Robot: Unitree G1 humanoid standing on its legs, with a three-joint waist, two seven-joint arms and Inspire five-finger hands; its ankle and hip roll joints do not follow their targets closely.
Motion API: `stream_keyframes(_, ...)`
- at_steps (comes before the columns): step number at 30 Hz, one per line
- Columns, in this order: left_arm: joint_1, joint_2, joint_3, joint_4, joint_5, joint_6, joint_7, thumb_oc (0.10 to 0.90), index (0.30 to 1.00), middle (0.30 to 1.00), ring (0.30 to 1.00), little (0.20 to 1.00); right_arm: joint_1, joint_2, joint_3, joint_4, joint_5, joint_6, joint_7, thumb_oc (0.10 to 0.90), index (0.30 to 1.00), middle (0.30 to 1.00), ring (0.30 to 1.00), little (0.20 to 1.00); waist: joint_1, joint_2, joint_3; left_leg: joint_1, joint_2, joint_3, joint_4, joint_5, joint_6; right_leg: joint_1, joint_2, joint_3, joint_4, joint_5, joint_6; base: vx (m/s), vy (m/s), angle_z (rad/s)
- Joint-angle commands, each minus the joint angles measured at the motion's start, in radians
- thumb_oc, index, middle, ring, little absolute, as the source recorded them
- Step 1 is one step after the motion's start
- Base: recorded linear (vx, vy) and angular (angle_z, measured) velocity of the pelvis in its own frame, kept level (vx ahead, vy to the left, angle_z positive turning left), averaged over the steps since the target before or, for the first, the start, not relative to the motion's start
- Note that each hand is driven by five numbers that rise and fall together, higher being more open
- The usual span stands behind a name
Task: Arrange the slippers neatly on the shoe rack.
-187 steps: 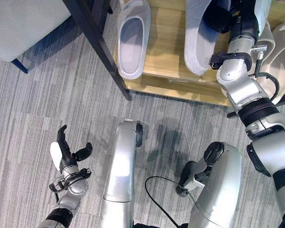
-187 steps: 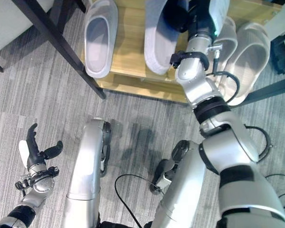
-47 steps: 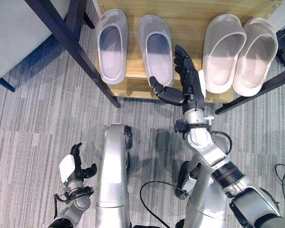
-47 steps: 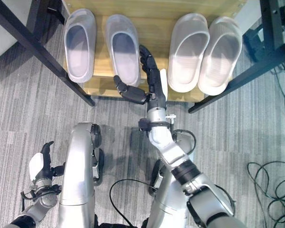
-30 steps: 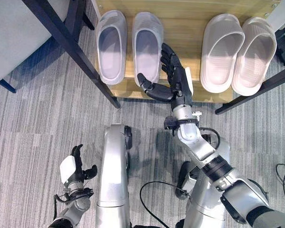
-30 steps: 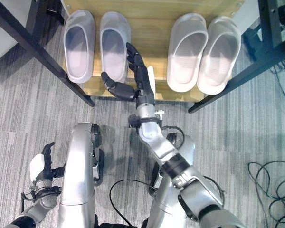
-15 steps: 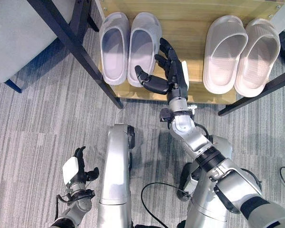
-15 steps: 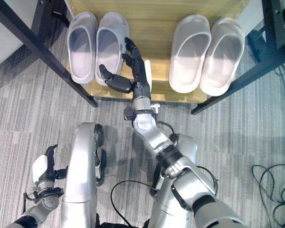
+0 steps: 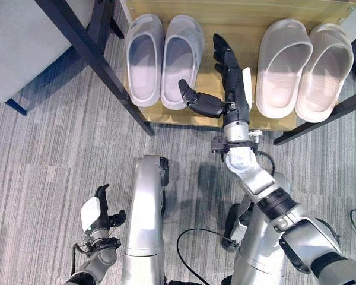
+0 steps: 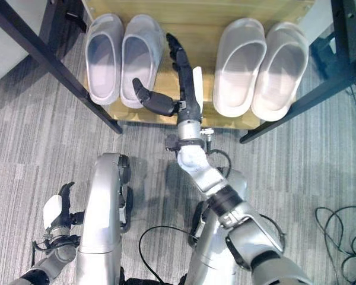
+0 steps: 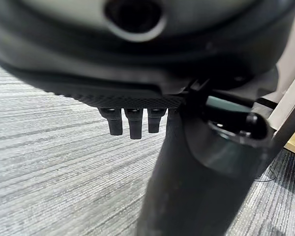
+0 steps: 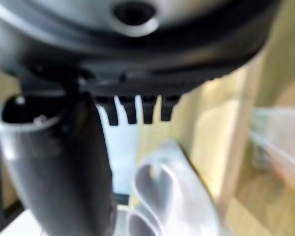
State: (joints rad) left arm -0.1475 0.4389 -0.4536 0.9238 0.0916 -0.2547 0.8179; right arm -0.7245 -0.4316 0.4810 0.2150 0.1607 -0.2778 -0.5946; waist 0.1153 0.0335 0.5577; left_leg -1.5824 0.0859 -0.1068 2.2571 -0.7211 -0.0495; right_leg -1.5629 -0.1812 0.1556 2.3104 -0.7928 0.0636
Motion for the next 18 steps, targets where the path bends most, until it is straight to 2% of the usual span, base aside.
stream_keyframes(1, 0.052, 0.019, 0.035, -0.029, 0.036, -0.007, 0.042, 0.8, 0.9, 0.9, 0.9, 0.9, 0.044, -0.034, -0.031, -0.317, -0.075, -0.145, 0.037, 0.8, 0.9, 0.9, 0.9, 0.9, 0.018, -0.023, -0.038, 0.012, -0.031, 0.026, 0.051, -0.068, 0.063, -0.007, 0.012, 0.051, 0.011, 0.065, -0.123, 0.0, -0.022, 0.04)
stream_keyframes(3, 0.047, 0.018, 0.045, -0.037, 0.038, -0.007, 0.038, 0.8, 0.9, 0.9, 0.9, 0.9, 0.099, -0.04, -0.04, -0.36, -0.047, -0.159, 0.065, 0.8, 0.9, 0.9, 0.9, 0.9, 0.011, -0.029, -0.038, 0.012, -0.031, 0.03, 0.05, -0.065, 0.062, -0.007, 0.013, 0.054, 0.013, 0.065, -0.122, -0.01, -0.047, 0.05)
stream_keyframes(4, 0.04, 0.024, 0.065, -0.063, 0.044, -0.008, 0.02, 0.8, 0.9, 0.9, 0.9, 0.9, 0.212, -0.081, -0.052, -0.456, -0.014, -0.178, 0.131, 0.8, 0.9, 0.9, 0.9, 0.9, -0.008, -0.041, -0.038, 0.012, -0.038, 0.033, 0.056, -0.058, 0.057, -0.007, 0.018, 0.063, 0.015, 0.066, -0.118, -0.02, -0.064, 0.03)
stream_keyframes(5, 0.039, 0.024, 0.064, -0.063, 0.045, -0.008, 0.019, 0.8, 0.9, 0.9, 0.9, 0.9, 0.214, -0.083, -0.054, -0.46, -0.013, -0.177, 0.133, 0.8, 0.9, 0.9, 0.9, 0.9, -0.008, -0.041, -0.038, 0.012, -0.038, 0.033, 0.055, -0.059, 0.057, -0.007, 0.017, 0.062, 0.014, 0.064, -0.119, -0.04, -0.064, 0.06)
stream_keyframes(6, 0.034, 0.033, 0.071, -0.088, 0.058, -0.007, 0.016, 0.8, 0.9, 0.9, 0.9, 0.9, 0.3, -0.118, -0.065, -0.501, 0.014, -0.186, 0.178, 0.8, 0.9, 0.9, 0.9, 0.9, -0.022, -0.045, -0.038, 0.012, -0.04, 0.033, 0.057, -0.05, 0.052, -0.007, 0.018, 0.065, 0.017, 0.065, -0.117, -0.02, -0.02, 0.05)
stream_keyframes(13, 0.057, 0.053, 0.118, -0.155, 0.041, -0.016, -0.019, 0.8, 0.9, 0.9, 0.9, 0.9, 0.437, -0.205, -0.082, -0.543, 0.043, -0.157, 0.265, 0.8, 0.9, 0.9, 0.9, 0.9, -0.041, -0.047, -0.038, 0.012, -0.045, 0.022, 0.059, -0.032, 0.039, -0.007, 0.017, 0.063, 0.024, 0.062, -0.116, -0.03, -0.03, 0.01)
stream_keyframes(16, 0.066, 0.047, 0.13, -0.139, 0.035, -0.02, -0.029, 0.8, 0.9, 0.9, 0.9, 0.9, 0.492, -0.26, -0.087, -0.56, 0.051, -0.152, 0.308, 0.8, 0.9, 0.9, 0.9, 0.9, -0.05, -0.049, -0.038, 0.012, -0.047, 0.015, 0.062, -0.023, 0.033, -0.007, 0.013, 0.052, 0.031, 0.054, -0.119, -0.05, -0.034, -0.01)
stream_keyframes(18, 0.067, 0.042, 0.129, -0.133, 0.036, -0.022, -0.032, 0.8, 0.9, 0.9, 0.9, 0.9, 0.504, -0.268, -0.09, -0.56, 0.046, -0.153, 0.311, 0.8, 0.9, 0.9, 0.9, 0.9, -0.051, -0.047, -0.038, 0.012, -0.049, 0.011, 0.063, -0.021, 0.032, -0.007, 0.012, 0.05, 0.032, 0.052, -0.12, -0.02, -0.01, -0.01)
